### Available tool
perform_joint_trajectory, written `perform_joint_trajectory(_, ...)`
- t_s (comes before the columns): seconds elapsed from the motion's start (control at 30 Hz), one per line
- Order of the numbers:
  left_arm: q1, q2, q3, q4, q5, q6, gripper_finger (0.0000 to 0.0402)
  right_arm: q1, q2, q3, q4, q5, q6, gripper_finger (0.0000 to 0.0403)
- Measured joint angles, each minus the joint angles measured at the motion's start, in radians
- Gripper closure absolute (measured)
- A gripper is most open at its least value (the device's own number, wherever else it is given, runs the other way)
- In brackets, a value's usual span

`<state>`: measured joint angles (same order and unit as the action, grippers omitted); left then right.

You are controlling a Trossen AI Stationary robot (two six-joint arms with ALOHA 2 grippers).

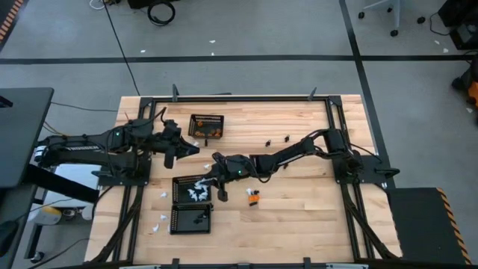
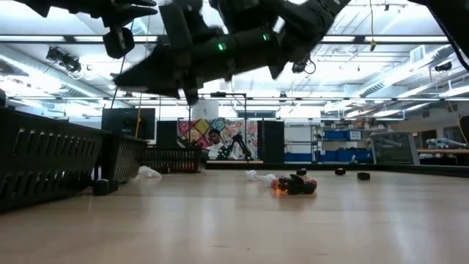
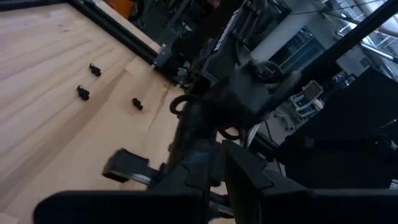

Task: Sort Halloween decoration
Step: Put the white toy into the middle black bin

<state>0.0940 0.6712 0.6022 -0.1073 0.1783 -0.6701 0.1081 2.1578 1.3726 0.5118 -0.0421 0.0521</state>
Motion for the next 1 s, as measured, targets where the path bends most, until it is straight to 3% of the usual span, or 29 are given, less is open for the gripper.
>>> perform_joint_trajectory(0.4,0.002,-0.034,0.002,-0.029,-0.010,0.031,0.0351,0.003,0.169,0.188,-0.103,-0.033,0.056,0.0326)
perform_joint_trajectory(0.67,0.006,-0.114,0.002,-0.151,-0.047,0.056,0.0351,0.002,0.181,0.191,-0.125,-0.084,0.071,0.0250)
perform_joint_trajectory(0.8,0.006,-0.118,0.002,-0.210,-0.049,0.057,0.0351,0.003,0.165,0.191,-0.138,-0.090,0.071,0.0216)
perform_joint_trajectory(1.0,0.006,-0.115,0.001,-0.324,-0.049,0.056,0.0351,-0.013,0.003,0.189,-0.365,-0.117,0.017,0.0208)
